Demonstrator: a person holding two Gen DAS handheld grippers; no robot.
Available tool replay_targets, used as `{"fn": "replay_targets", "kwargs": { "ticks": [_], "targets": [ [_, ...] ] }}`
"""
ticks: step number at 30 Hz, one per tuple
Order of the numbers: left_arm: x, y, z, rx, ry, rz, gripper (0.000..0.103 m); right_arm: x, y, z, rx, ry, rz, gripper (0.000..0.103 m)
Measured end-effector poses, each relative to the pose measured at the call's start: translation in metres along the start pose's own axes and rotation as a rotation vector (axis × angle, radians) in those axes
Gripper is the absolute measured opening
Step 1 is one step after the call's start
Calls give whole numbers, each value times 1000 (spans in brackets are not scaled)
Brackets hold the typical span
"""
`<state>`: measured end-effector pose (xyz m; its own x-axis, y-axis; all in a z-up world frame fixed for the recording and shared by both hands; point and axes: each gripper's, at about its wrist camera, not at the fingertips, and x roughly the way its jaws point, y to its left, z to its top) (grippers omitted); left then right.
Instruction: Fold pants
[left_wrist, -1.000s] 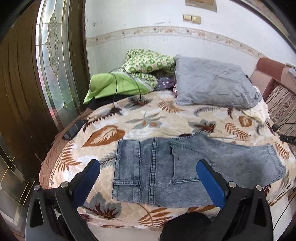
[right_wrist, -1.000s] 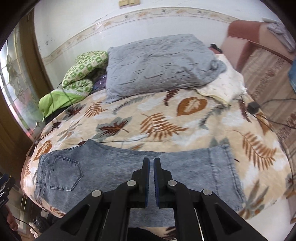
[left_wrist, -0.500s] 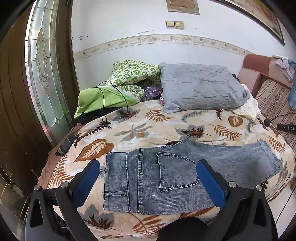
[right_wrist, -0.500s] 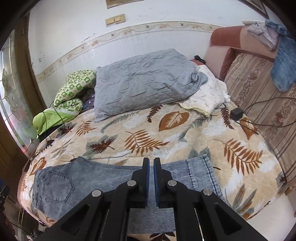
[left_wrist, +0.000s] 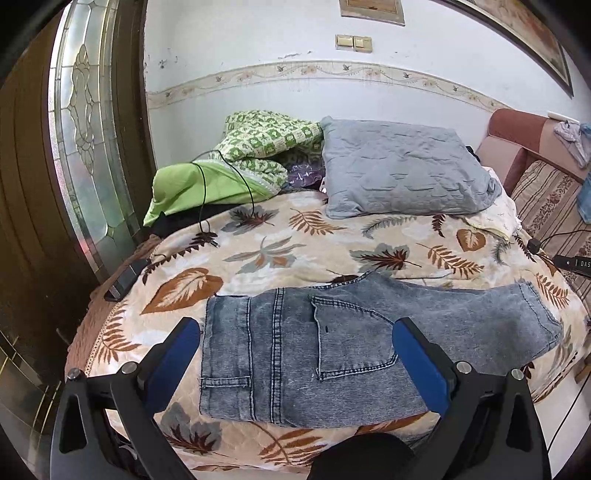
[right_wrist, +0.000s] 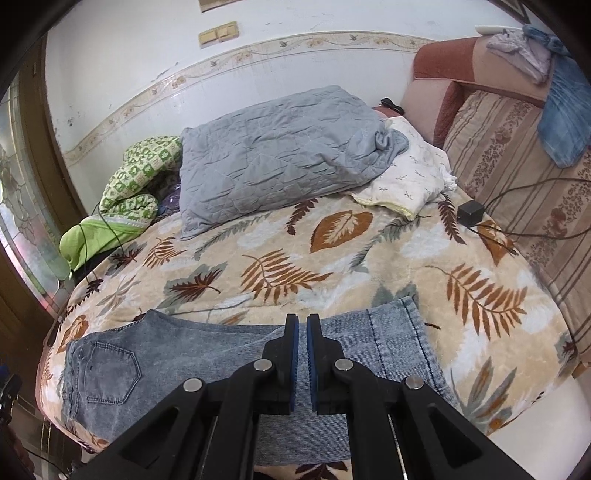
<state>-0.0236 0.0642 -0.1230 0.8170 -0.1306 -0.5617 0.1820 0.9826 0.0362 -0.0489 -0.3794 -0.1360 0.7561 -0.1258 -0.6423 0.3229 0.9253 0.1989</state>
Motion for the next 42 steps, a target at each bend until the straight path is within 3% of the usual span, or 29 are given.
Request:
{"fn": "replay_targets", "kwargs": {
  "ticks": [12, 22, 24, 25, 27, 28, 29, 31, 42],
  "targets": [
    [35, 37, -17, -96, 88, 66, 103, 26, -3, -5, 37, 59, -2, 6],
    [30, 43, -9, -110, 29, 61, 103, 16, -6, 0, 71, -46, -14, 7],
    [26, 43, -7, -110, 9, 59, 103, 9, -12, 3, 95, -88, -12, 12],
    [23, 43, -7, -110, 0, 59, 103, 6, -14, 3, 104, -102, -10, 20],
    [17, 42, -5, -107, -27, 57, 103, -3, -23, 5, 148, -155, -4, 45],
    [13, 42, -3, -105, -43, 57, 103, -9, -28, 5, 175, -186, -6, 76],
    [10, 42, -2, -102, -55, 59, 103, -16, -33, 4, 208, -230, -12, 91],
    [7, 42, 0, -99, -67, 66, 103, -30, -44, 3, 263, -313, -23, 93],
    [8, 49, -1, -110, -47, 81, 103, -19, -78, -1, 320, -184, -98, 93]
  ]
}}
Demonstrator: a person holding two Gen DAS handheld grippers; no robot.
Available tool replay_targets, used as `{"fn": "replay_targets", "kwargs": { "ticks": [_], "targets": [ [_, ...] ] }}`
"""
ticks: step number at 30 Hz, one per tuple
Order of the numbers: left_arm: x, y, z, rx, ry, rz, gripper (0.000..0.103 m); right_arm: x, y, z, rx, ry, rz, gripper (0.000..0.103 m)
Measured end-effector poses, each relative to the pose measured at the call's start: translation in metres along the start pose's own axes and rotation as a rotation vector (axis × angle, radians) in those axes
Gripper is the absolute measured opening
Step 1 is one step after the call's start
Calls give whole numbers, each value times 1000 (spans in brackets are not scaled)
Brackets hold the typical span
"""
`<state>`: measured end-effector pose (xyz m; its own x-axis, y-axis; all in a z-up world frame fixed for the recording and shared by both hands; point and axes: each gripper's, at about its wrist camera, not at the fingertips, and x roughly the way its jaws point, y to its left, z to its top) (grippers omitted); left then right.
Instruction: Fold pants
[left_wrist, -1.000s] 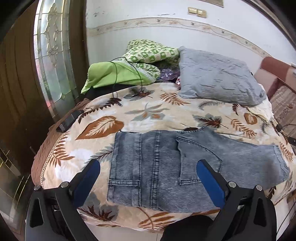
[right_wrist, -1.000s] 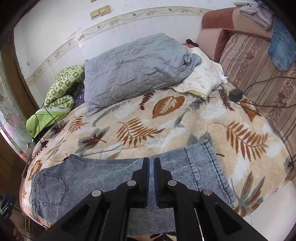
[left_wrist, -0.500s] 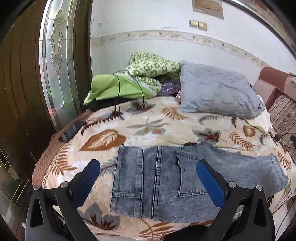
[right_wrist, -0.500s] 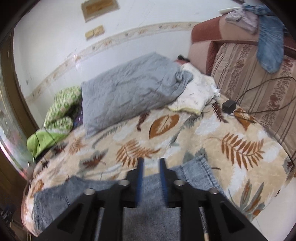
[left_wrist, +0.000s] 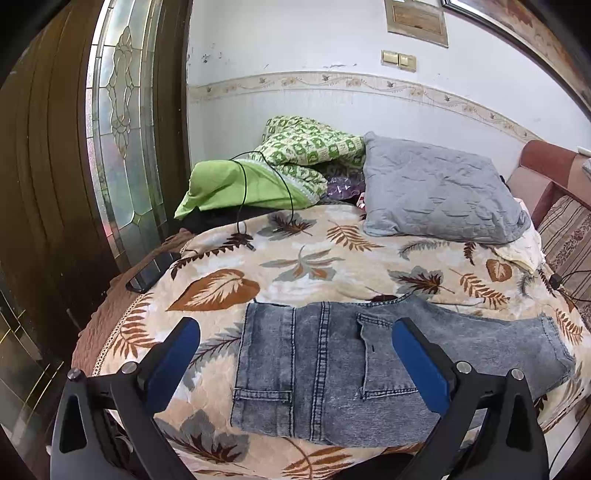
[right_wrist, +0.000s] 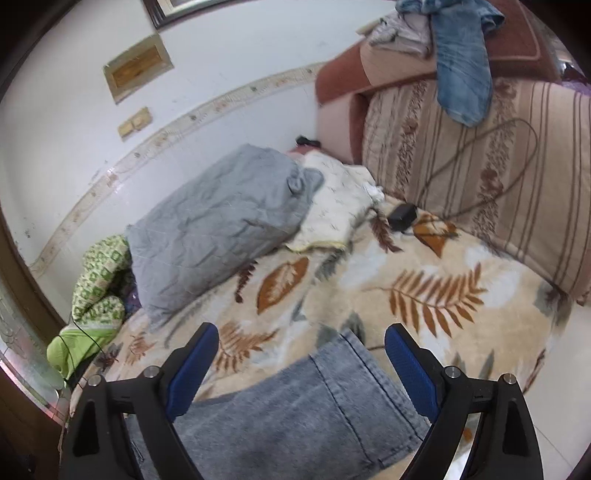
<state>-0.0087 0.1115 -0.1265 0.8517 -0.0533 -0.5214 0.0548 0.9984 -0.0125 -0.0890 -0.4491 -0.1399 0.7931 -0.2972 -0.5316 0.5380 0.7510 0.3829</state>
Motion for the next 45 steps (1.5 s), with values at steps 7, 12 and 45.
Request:
{"fn": "replay_targets", "kwargs": {
  "ticks": [7, 12, 45],
  "targets": [
    [9, 4, -3, -8, 30, 2, 103, 13, 7, -9, -36, 61, -4, 93],
    [14, 5, -5, -7, 44, -1, 103, 15, 19, -11, -64, 75, 9, 93],
    [21, 11, -10, -26, 69, -4, 103, 20, 30, -16, -116, 112, 2, 93]
  ]
}}
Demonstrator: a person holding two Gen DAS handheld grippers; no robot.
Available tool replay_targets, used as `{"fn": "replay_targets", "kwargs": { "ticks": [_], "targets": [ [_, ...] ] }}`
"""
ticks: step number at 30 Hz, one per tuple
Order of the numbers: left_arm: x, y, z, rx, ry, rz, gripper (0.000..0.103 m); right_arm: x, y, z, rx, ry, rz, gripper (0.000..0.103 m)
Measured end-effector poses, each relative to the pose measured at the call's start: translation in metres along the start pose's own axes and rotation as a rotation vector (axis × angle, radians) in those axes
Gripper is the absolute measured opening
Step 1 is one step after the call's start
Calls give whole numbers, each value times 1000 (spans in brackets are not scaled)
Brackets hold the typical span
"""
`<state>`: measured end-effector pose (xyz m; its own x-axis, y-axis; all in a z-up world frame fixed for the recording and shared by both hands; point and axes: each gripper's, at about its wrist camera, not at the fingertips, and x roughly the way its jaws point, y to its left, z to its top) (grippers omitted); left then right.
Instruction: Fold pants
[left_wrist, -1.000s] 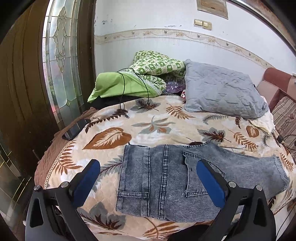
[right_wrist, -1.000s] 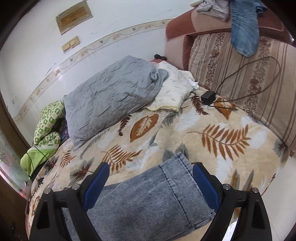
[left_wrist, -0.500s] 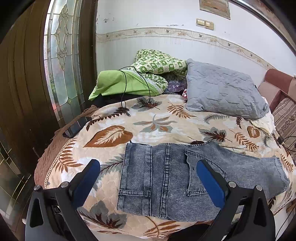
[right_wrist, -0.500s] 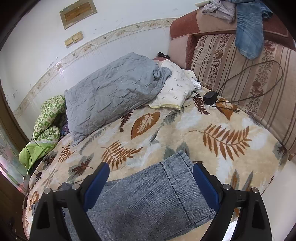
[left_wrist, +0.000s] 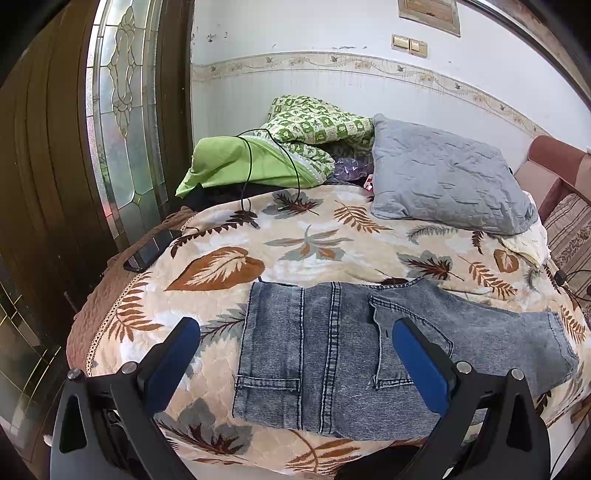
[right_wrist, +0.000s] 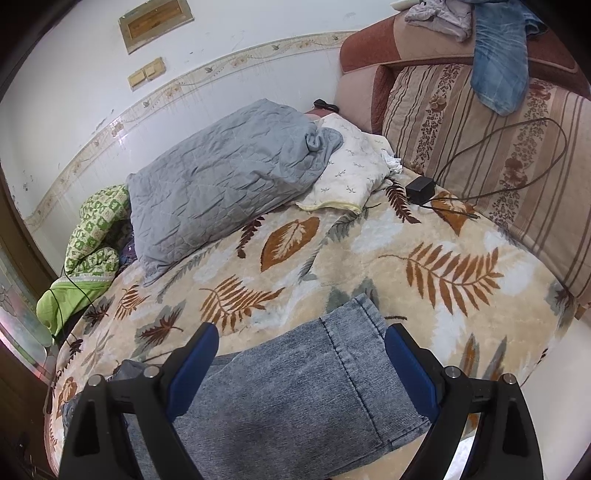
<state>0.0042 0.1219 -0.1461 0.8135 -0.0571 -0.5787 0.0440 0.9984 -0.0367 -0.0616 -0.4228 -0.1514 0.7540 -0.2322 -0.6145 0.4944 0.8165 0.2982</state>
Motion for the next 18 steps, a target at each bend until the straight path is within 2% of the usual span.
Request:
{"fn": "replay_targets", "kwargs": {
  "ticks": [8, 18],
  "targets": [
    [15, 4, -5, -11, 49, 5, 103, 7, 8, -4, -24, 25, 2, 93],
    [9, 10, -4, -23, 33, 16, 103, 3, 22, -3, -55, 22, 19, 93]
  ]
}}
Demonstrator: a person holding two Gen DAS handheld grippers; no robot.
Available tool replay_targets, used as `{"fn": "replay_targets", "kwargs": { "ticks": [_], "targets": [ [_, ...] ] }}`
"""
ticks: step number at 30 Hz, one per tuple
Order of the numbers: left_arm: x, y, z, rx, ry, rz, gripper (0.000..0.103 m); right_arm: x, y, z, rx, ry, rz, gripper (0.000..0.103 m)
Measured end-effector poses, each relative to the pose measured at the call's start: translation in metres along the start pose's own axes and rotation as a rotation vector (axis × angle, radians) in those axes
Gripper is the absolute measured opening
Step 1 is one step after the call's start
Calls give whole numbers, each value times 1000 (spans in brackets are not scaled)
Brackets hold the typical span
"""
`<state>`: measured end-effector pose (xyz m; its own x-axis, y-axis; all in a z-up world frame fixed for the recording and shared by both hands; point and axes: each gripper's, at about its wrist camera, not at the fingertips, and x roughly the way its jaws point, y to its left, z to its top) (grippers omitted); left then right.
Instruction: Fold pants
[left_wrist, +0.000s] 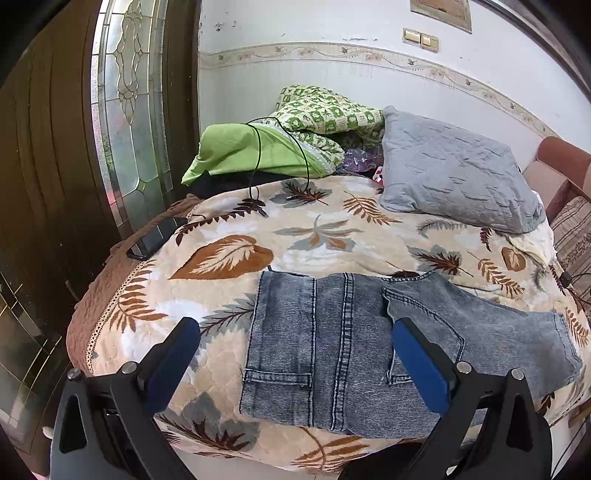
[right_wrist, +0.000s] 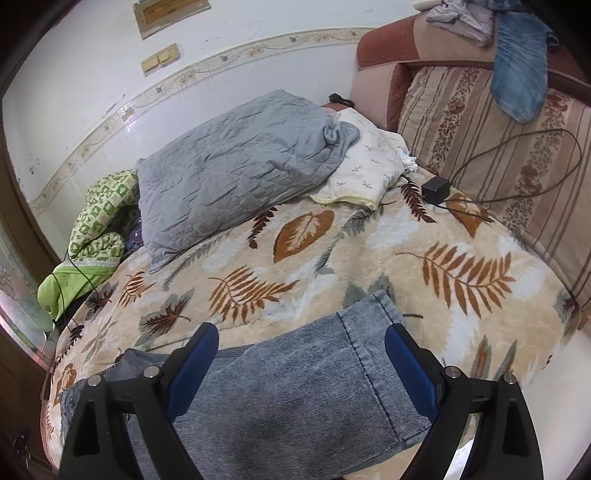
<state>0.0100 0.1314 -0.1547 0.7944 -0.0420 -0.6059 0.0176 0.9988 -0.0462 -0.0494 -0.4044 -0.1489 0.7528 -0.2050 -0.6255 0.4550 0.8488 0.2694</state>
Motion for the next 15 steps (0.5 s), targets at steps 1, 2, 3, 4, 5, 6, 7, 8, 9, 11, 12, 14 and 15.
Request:
{"fn": "replay_targets", "kwargs": {
  "ticks": [1, 2, 3, 4, 5, 6, 7, 8, 9, 11, 12, 14, 15],
  "targets": [
    [0, 0, 0, 0, -1, 0, 103, -1, 1, 0, -2, -1, 1, 93],
    [-1, 0, 0, 0, -1, -1, 103, -2, 2, 0, -4, -2, 2, 93],
    [-1, 0, 1, 0, -1, -2, 103, -3, 3, 0, -7, -3, 4, 93],
    [-2, 0, 1, -1, -3, -4, 103, -4, 3, 0, -8, -2, 6, 93],
    [-3, 0, 1, -1, -5, -5, 103, -5, 4, -1, -9, 0, 9, 93],
    [-5, 0, 1, -1, -8, -5, 103, -6, 4, -1, -10, 1, 12, 93],
    [-6, 0, 1, 0, -10, -5, 103, -7, 5, -2, -12, 1, 14, 93],
    [-7, 0, 1, 1, -12, -4, 103, -8, 6, -2, -16, 0, 17, 93],
    [-9, 0, 0, 2, -13, -4, 103, -9, 7, -3, -19, 0, 20, 93],
    [-10, 0, 0, 2, -14, -5, 103, -11, 9, -3, -25, 2, 25, 93],
    [-11, 0, 0, 3, -13, -5, 103, -12, 9, -4, -27, 3, 28, 93],
    [-13, -1, 0, 5, -13, -7, 103, -13, 9, -5, -32, 3, 32, 93],
    [-14, -2, 0, 7, -16, -8, 103, -15, 9, -5, -34, 2, 32, 93]
  ]
}}
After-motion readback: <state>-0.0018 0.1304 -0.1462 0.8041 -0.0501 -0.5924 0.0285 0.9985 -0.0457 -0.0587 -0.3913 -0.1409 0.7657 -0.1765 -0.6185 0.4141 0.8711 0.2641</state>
